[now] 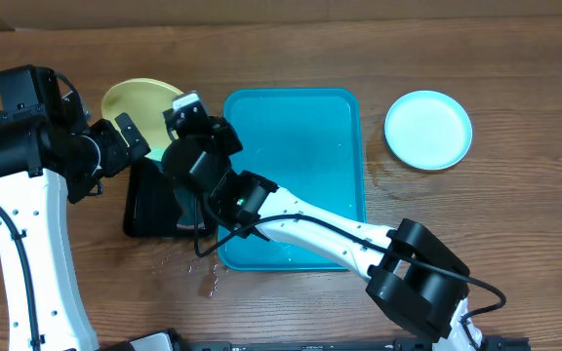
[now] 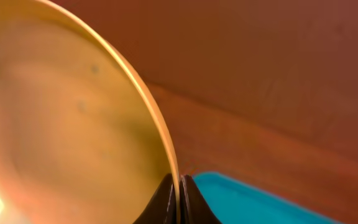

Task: Clean dirty plates on tray and stack at the side
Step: 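Lift the yellow plate by its rim with the right gripper and tilt it left, then hold the yellow plate tilted over the black tray to drain it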

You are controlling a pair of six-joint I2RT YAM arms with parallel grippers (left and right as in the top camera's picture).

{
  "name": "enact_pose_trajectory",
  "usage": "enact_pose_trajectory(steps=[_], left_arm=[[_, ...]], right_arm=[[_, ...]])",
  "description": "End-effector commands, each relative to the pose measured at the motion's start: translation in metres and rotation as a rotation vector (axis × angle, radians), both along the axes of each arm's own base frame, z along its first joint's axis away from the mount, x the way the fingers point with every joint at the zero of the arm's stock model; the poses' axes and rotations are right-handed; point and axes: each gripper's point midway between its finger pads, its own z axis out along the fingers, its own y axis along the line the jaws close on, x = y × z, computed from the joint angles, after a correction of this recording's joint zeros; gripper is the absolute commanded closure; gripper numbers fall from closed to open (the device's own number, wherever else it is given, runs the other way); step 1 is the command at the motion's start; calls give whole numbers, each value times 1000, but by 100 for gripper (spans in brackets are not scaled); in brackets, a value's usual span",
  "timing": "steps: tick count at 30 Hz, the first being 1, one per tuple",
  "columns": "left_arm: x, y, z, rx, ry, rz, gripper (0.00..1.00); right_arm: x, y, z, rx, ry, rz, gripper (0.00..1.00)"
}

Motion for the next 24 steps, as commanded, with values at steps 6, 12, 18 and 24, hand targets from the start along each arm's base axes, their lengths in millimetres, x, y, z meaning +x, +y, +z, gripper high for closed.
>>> enact_pose_trajectory(steps=[6, 12, 18, 24], left_arm=[[0, 0, -3, -2, 9, 14, 0], [0, 0, -2, -2, 9, 14, 0], [0, 0, -3, -2, 9, 14, 0], [0, 0, -3, -2, 9, 14, 0]], right_arm=[[5, -12, 90, 32, -233, -49, 96], [6, -24, 114, 132, -298, -137, 96], [5, -23, 115, 134, -298, -135, 96], [2, -20, 115, 92, -308, -120, 96]])
